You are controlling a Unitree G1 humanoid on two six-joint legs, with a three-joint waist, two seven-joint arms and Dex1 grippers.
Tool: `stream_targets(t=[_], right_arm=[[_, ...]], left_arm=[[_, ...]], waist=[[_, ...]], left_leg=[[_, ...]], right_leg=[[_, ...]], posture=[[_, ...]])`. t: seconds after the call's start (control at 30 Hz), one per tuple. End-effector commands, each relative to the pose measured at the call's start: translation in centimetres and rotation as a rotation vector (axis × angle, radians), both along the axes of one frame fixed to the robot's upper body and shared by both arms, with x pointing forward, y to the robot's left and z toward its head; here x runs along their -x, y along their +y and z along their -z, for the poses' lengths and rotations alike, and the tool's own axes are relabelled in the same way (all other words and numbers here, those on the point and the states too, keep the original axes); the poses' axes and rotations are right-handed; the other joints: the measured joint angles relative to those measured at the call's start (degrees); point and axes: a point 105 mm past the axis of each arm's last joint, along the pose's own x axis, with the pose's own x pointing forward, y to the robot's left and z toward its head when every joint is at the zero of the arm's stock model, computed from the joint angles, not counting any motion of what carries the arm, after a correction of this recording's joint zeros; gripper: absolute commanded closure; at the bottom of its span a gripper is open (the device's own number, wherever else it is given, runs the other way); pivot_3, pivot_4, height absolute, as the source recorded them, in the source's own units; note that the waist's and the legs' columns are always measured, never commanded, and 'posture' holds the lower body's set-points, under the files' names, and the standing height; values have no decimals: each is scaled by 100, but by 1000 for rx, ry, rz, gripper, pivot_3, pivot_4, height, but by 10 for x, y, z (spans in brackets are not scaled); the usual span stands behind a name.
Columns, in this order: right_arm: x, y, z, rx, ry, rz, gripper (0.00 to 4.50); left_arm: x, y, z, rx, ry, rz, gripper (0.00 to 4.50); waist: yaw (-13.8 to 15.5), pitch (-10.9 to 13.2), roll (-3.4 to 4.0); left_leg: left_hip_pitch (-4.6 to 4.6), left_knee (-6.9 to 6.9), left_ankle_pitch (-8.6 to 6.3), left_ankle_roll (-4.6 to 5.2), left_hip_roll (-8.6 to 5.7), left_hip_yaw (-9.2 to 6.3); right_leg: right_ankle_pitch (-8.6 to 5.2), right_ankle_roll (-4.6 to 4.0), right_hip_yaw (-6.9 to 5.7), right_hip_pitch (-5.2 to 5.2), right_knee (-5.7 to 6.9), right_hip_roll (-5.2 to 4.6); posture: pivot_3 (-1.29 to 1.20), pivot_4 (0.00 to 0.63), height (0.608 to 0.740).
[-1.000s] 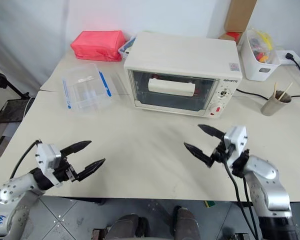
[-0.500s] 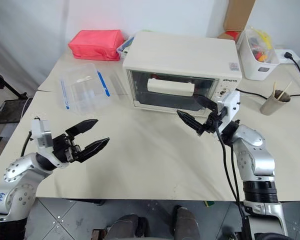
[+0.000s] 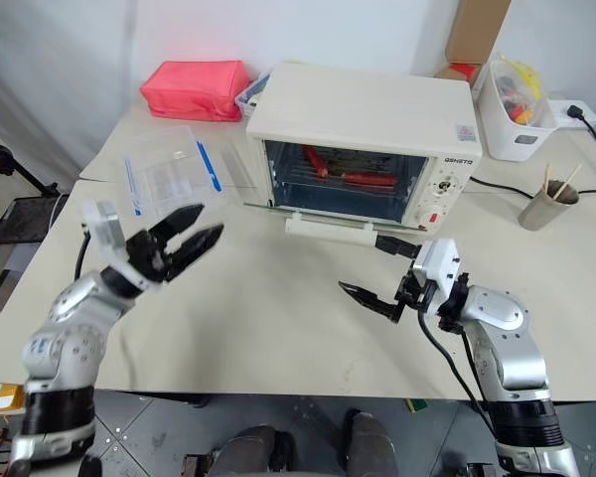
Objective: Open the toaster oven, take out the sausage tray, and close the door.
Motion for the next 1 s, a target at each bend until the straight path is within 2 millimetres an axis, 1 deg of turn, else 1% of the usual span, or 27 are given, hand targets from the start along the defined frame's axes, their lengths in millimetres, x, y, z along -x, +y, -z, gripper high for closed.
stream_targets(t=[0.03, 0.1, 0.13, 0.2, 0.27, 0.3, 0.4, 0.47, 0.53, 0.57, 0.63, 0.67, 0.7, 0.77, 0.83, 0.87, 0.93, 1.0], right_arm=[[4, 3, -12, 17, -104, -16, 0], [2, 2, -12, 18, -121, -2, 0], [1, 2, -12, 18, -126, 2, 0], [0, 0, -11, 22, -136, 14, 0], [0, -2, -10, 27, -146, 28, 0], [1, -3, -10, 28, -148, 34, 0], [3, -7, -8, 28, -149, 54, 0], [7, -14, -6, 22, -151, 96, 0], [12, -22, -5, 11, -152, 146, 0], [17, -32, -2, -1, -138, 197, 0], [27, -44, 5, -2, -115, 263, 0], [36, -56, 17, 40, -93, 309, 0], [42, -64, 25, 74, -79, 337, 0], [54, -93, 43, 93, -34, 471, 0], [63, -110, 53, 110, -10, 543, 0], [65, -115, 53, 117, -13, 563, 0], [65, -121, 42, 117, -53, 603, 0], [63, -123, 34, 126, -84, 623, 0]], left_arm=[[-26, -6, -13, 7, -42, -41, 2151], [-40, -21, -20, 0, -60, -33, 2795], [-44, -28, -21, -8, -66, -24, 3093], [-55, -43, -21, -31, -60, -3, 3689], [-63, -53, -19, -53, -55, 15, 4341], [-66, -58, -17, -68, -53, 23, 4474], [-72, -68, -10, -82, -34, 36, 4474], [-70, -78, -7, -53, -9, 89, 4474], [-66, -85, -4, -60, -5, 133, 4474], [-64, -86, 0, -77, -5, 145, 4474], [-63, -87, 5, -95, -3, 149, 4474], [-63, -85, 8, -93, 4, 143, 4474], [-63, -83, 9, -90, 9, 138, 4474], [-62, -80, 15, -76, 45, 147, 4474], [-59, -80, 21, -95, 60, 172, 4474], [-56, -80, 25, -119, 65, 185, 4474], [-48, -82, 39, -198, 78, 229, 4474], [-44, -83, 46, -217, 92, 241, 4474]], waist=[[4, 0, -1], [6, 1, -2], [10, 1, -2], [13, 1, -3], [17, 2, -3], [15, 2, -3], [14, 2, -4], [18, 2, -5], [57, 3, -6], [75, 3, -6], [164, 3, -6], [175, 3, -6], [182, 3, -6], [187, 3, -6], [152, 3, -7], [141, 3, -7], [102, 3, -7], [86, 2, -6]], left_leg=[[0, 0, 0, 0, 0, 0], [-2, 1, 1, 1, 1, -1], [-2, 0, 1, 1, 1, -3], [-2, 0, 1, 2, 2, -3], [-4, 0, 1, 3, 2, -3], [-5, 1, 2, 3, 3, -3], [-4, 3, 2, 3, 11, 0], [-4, 4, 3, 2, 15, -1], [-6, 4, 3, 2, 15, -5], [-9, 6, 3, 2, 15, -4], [-9, 7, 3, 2, 14, -8], [-10, 10, 3, 2, 13, -13], [-10, 10, 2, 2, 11, -13], [-9, 11, 3, 3, 9, -14], [0, 10, 3, 4, 8, -6], [3, 10, 3, 4, 8, 0], [12, 10, 4, 5, 12, 10], [18, 8, 3, 1, 19, 20]], right_leg=[[0, 0, -4, 0, 2, 1], [0, 1, -9, 0, -2, 7], [0, 1, -11, 0, -2, 8], [1, 1, -13, 0, -4, 12], [1, 2, -13, 1, -5, 15], [1, 3, -13, 1, -7, 18], [1, 3, -9, 3, -11, 29], [1, 3, -8, 2, -11, 32], [1, 3, -10, 3, -10, 31], [1, 3, -9, 2, -12, 31], [2, 4, -9, 3, -12, 30], [2, 4, -11, 5, -13, 31], [2, 5, -9, 8, -14, 30], [5, 10, -7, 14, -21, 30], [7, 13, 2, 23, -25, 31], [7, 14, 9, 24, -25, 31], [8, 15, 25, 23, -20, 33], [8, 14, 38, 20, -15, 37]], posture=[[0, 150, 740], [0, 150, 740], [0, 150, 740], [0, 150, 740], [0, 150, 740], [0, 150, 740], [0, 150, 740], [0, 150, 740], [0, 150, 740], [0, 150, 740], [0, 150, 740], [0, 150, 740], [0, 150, 740], [0, 150, 740], [0, 150, 740], [0, 150, 740], [0, 150, 740], [0, 150, 740]])
